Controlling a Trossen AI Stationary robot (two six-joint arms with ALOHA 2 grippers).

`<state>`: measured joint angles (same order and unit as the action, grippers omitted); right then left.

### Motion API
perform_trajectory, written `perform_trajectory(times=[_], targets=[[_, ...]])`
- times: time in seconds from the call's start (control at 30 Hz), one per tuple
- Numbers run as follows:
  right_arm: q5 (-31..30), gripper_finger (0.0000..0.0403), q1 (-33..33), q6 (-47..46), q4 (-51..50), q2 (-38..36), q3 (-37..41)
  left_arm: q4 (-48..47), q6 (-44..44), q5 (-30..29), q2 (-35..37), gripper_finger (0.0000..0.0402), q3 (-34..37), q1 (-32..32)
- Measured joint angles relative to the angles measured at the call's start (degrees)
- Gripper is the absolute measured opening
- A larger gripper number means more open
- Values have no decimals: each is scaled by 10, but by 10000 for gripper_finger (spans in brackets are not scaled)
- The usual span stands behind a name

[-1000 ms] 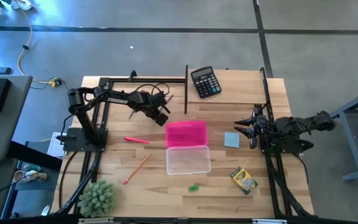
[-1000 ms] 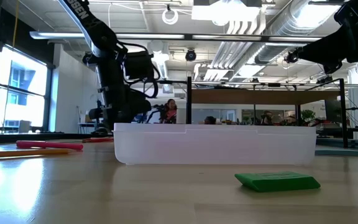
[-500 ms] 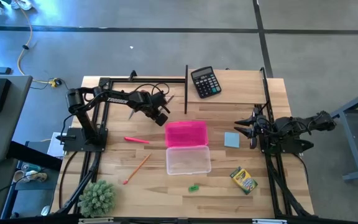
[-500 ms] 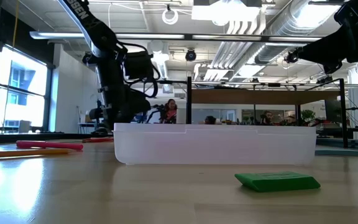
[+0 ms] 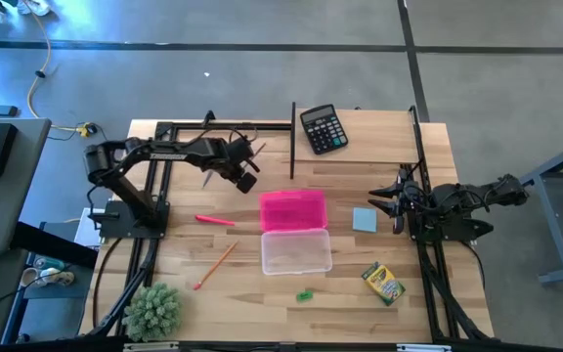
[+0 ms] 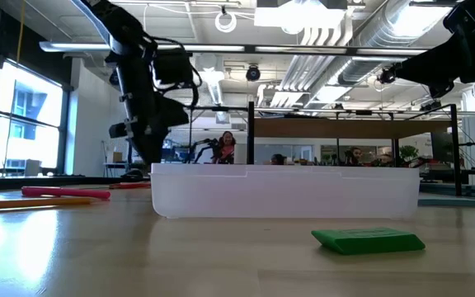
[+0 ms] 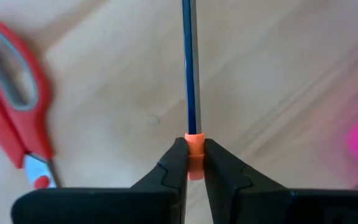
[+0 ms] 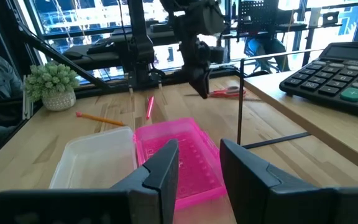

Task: Pack school essentials
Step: Put the blue pencil into the transparent box

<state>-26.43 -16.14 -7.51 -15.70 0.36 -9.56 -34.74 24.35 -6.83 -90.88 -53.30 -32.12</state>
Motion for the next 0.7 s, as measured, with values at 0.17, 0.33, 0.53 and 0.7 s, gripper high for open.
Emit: perform_trajectory(times=[0.17,0.33,0.53,0.7], targets=[[0,110,0,0,0,0,0,-8,-6,-21,60,27,-1,-15],[0,110,0,0,0,0,0,5,-25,-32,125,30,-1,-29],[0,110,0,0,-1,0,0,5,-55,-21,187,28,-24,-31],[0,110,0,0,-1,0,0,5,-73,2,200,30,-79,14]])
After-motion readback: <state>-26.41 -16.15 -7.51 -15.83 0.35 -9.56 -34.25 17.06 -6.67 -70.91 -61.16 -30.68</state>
